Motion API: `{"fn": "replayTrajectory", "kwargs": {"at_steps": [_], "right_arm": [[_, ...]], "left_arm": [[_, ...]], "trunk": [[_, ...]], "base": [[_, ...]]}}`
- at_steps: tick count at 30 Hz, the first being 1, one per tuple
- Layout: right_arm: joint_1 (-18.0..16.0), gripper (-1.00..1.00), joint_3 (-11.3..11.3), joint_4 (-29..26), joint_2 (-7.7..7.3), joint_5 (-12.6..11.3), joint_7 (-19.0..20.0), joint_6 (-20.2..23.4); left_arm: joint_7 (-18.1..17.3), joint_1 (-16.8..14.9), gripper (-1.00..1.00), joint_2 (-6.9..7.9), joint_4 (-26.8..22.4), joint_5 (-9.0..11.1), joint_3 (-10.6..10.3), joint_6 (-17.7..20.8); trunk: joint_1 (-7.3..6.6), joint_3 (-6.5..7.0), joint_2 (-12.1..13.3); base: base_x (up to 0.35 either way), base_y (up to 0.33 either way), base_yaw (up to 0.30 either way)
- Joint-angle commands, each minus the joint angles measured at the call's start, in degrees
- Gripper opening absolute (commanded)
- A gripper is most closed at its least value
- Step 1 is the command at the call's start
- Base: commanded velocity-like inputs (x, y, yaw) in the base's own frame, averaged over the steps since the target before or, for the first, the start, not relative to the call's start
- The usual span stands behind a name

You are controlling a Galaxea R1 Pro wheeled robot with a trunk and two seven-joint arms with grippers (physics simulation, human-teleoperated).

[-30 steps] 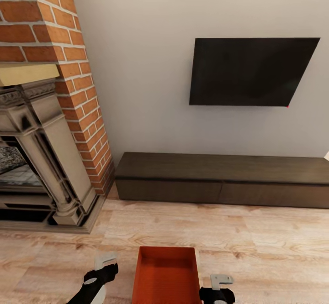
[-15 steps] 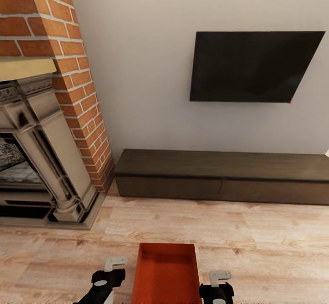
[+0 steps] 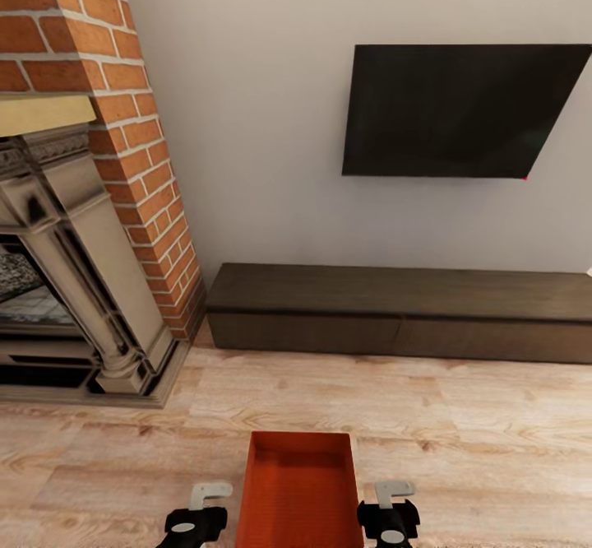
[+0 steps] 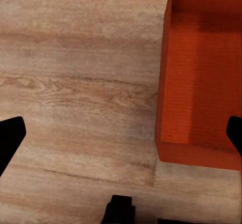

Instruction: Move the two storage containers from the living room to the garage. In the garage, place one container on the floor and stack the other container on top of it (either order is fine).

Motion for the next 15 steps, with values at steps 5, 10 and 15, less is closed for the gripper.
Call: {"fn": "replayTrajectory", "kwargs": {"at_steps": [5,10,15], "right_arm": [[0.0,1.00,0.5,-0.2,-0.01,-0.6,-0.5,-0.2],[0.0,1.00,0.5,-0.2,-0.01,-0.6,-0.5,-0.2],[0.0,1.00,0.5,-0.2,0.05,-0.6,-0.5,-0.2]], "left_arm": [[0.1,0.0,1.00,-0.77,0.9,-0.4,0.1,0.0],[0.1,0.0,1.00,-0.95,1.0,-0.4,0.1,-0.2],[0.1,0.0,1.00,-0.98,0.8,-0.5,0.1,-0.4]], "trunk": [[0.00,-0.52,0.0],[0.00,-1.00,0.0],[0.00,-1.47,0.0]], "base": [[0.000,0.000,0.000],[0.000,0.000,0.000],[0.000,0.000,0.000]]}}
